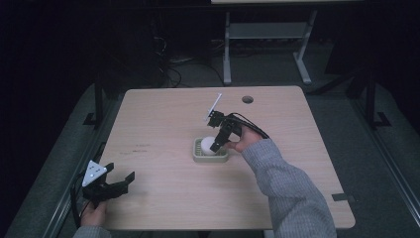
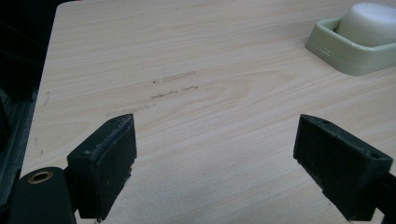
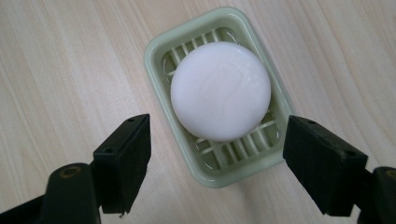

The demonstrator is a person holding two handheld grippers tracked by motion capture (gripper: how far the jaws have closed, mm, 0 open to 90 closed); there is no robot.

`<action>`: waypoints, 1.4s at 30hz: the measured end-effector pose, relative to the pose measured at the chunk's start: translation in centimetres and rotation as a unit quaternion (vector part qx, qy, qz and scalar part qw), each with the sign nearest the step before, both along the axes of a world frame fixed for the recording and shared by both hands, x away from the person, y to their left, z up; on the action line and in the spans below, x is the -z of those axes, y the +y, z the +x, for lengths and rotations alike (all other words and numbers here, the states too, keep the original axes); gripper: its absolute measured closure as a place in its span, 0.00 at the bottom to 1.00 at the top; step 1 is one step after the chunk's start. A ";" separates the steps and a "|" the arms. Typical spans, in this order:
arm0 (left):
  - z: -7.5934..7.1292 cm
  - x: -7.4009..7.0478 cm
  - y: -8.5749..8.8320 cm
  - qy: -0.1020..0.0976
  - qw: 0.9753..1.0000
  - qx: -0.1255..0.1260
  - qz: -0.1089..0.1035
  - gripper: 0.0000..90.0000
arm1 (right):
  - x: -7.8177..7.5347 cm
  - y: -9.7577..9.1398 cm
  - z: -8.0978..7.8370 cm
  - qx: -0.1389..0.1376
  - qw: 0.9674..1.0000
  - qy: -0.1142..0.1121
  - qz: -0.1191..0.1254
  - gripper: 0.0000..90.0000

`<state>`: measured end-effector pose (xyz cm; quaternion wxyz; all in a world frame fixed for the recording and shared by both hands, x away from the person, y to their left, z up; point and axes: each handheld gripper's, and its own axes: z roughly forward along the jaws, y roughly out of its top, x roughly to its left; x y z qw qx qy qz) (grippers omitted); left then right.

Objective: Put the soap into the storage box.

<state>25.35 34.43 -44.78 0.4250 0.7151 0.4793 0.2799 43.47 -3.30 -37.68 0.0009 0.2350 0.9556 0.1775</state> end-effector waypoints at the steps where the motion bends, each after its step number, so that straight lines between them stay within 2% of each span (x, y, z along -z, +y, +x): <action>1: 0.0 0.0 0.0 0.000 1.000 0.000 -0.001 0.14 | 0.1 -0.1 0.0 0.000 1.000 0.000 0.001 0.25; 14: -0.1 0.0 -0.1 0.001 1.000 0.000 0.003 0.14 | 0.3 -1.8 -0.8 0.008 1.000 0.002 0.012 0.25; 27: -0.1 0.1 0.0 0.004 1.000 0.003 0.007 0.14 | 0.4 -3.5 -1.8 0.018 1.000 0.001 0.012 0.25; 32: -0.1 0.1 -0.1 0.005 1.000 0.003 0.007 0.14 | 0.4 -4.1 -2.2 0.021 1.000 -0.005 0.021 0.25; 42: -0.2 0.1 -0.1 0.004 1.000 0.002 0.010 0.14 | 0.7 -5.5 -2.9 0.030 0.999 -0.001 0.027 0.25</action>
